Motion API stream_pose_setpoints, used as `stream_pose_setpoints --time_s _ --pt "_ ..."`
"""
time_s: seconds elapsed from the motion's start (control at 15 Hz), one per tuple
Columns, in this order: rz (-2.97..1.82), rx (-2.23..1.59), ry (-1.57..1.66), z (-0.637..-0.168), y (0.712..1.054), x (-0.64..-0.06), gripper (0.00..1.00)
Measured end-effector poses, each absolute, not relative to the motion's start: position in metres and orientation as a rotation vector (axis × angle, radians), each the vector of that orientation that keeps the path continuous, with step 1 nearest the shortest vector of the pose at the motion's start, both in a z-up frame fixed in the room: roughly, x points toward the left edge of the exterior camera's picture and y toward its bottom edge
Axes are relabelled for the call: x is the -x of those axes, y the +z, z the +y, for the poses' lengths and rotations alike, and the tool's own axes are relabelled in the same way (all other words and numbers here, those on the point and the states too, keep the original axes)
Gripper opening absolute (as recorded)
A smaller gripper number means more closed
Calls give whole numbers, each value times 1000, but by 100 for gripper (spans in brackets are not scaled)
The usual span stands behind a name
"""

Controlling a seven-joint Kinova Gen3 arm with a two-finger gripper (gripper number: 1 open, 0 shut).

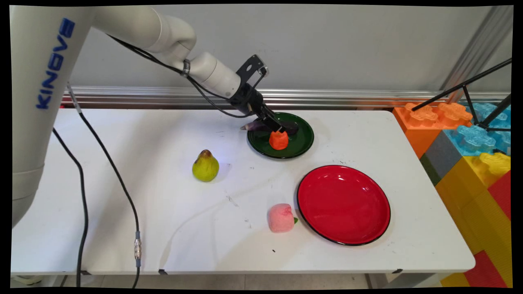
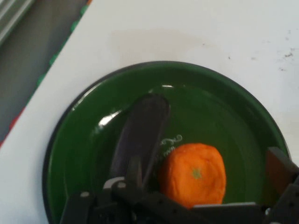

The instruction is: Pick up the mandarin from the green plate

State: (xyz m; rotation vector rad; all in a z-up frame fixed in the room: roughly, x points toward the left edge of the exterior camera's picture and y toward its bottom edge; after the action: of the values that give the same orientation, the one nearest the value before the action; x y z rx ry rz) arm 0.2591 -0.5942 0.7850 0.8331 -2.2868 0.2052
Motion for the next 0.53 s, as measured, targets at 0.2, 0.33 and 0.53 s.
stream_pose_setpoints --time_s 0.2,0.33,0.53 --pt "-2282 -877 197 -587 779 -259 100" --pt "-2280 -895 192 -584 776 -260 100" --pt "-2275 -924 179 -580 770 -260 100"
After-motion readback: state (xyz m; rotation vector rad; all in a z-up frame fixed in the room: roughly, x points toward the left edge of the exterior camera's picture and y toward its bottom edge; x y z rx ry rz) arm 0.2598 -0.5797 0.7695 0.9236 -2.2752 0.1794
